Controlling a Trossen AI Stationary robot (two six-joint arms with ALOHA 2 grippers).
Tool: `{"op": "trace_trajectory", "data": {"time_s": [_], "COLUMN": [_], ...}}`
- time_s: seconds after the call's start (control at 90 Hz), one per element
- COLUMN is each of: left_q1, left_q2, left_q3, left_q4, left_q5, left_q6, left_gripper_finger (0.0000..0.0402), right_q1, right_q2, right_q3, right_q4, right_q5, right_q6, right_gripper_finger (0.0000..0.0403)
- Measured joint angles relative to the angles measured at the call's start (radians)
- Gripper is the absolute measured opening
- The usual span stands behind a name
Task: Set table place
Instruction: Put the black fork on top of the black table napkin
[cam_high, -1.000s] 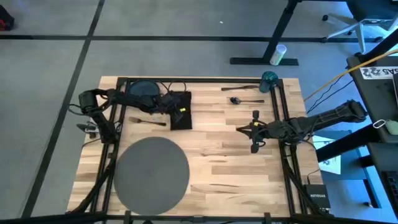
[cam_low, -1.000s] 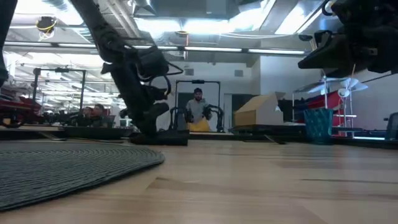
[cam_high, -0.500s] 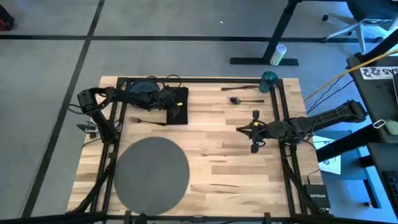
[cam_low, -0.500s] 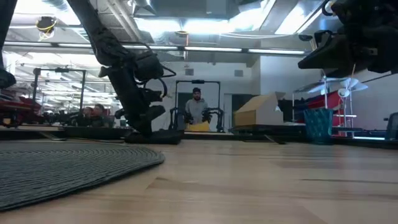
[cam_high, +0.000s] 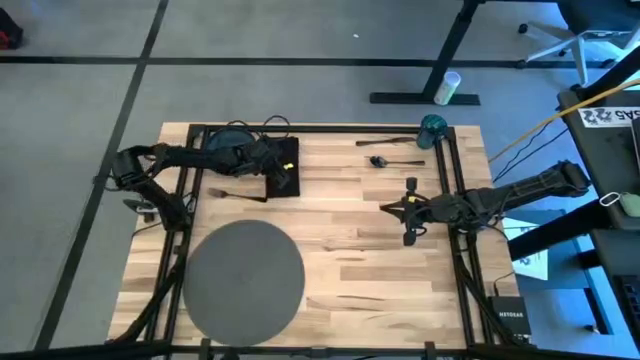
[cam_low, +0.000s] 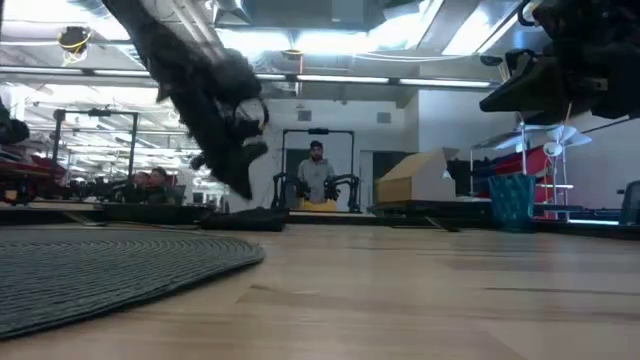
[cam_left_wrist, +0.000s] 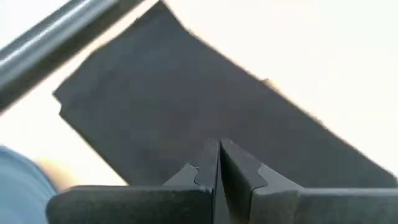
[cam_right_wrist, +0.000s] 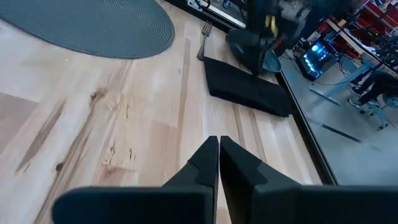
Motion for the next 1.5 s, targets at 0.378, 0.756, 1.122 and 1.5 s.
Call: {"op": "trace_trajectory", "data": {"time_s": [0.378, 0.756, 1.122, 1.5], "left_q1": [-0.392, -0.643, -0.664, -0.541], "left_q2": [-0.119, 0.026, 0.208, 0.220], "left_q3": [0.028, 0.028, 0.037, 0.058], "left_q4": [-0.417, -0.451, -0.230, -0.057], "left_q5": [0.023, 0.047, 0.086, 0.106], "left_q6": [-0.115, -0.310, -0.311, -0.172], "left_gripper_finger": [0.0000, 0.0000, 0.0000, 0.0000], "right_q1": [0.000, 0.000, 0.000, 0.000], "right_q2": [0.000, 0.000, 0.000, 0.000], "right_q3": [0.000, 0.000, 0.000, 0.000], "right_q4": [0.011, 0.021, 0.021, 0.021], "right_q5": [0.001, 0.001, 0.001, 0.001], "right_q6": [0.002, 0.009, 0.011, 0.011], "right_gripper_finger": [0.0000, 0.0000, 0.0000, 0.0000]}}
